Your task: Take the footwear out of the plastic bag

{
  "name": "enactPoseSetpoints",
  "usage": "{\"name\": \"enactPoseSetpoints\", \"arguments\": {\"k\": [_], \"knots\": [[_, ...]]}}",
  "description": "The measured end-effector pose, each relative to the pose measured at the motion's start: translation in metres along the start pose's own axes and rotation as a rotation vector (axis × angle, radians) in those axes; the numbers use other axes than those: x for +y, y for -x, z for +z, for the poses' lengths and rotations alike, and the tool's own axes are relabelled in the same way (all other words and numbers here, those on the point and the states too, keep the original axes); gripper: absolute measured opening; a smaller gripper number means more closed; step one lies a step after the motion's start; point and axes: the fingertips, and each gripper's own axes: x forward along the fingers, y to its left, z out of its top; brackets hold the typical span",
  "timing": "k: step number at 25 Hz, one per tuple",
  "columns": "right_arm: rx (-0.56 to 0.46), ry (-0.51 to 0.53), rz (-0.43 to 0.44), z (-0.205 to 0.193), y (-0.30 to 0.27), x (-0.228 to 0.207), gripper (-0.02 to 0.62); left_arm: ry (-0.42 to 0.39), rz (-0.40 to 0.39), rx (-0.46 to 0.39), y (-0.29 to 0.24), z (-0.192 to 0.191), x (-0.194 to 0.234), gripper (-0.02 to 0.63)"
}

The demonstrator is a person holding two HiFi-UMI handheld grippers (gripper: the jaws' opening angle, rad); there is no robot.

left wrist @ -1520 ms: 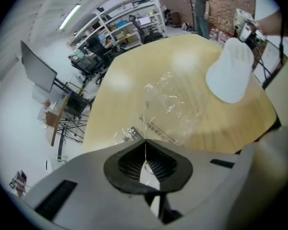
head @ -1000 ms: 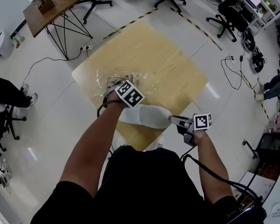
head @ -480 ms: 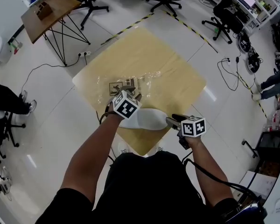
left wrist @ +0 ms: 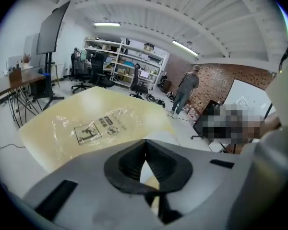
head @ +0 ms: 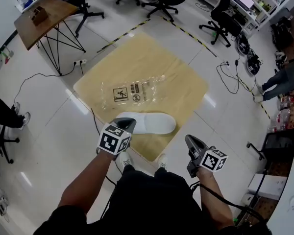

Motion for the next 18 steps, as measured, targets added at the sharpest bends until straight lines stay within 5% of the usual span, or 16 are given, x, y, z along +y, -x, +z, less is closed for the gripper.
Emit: {"name": "enactPoseSetpoints", "arguments": {"k": [7, 14, 18], "knots": [[0.021, 0.045, 0.120, -0.008, 0.039, 0.046, 0.000, 0.204, -0.004, -0.020, 0.042, -0.042, -0.066, 0.006], [0.111, 0.311, 0.247, -0.034, 0.081, 0.071, 0.000, 0.288, 0.142, -0.185, 0.085, -0.057, -0.132, 0.006], [0.116, 0.394, 0.296, -0.038, 0.125, 0.068, 0.000, 0.250, 0.217, -0.253, 0.108, -0.066, -0.187, 0.006]]}}
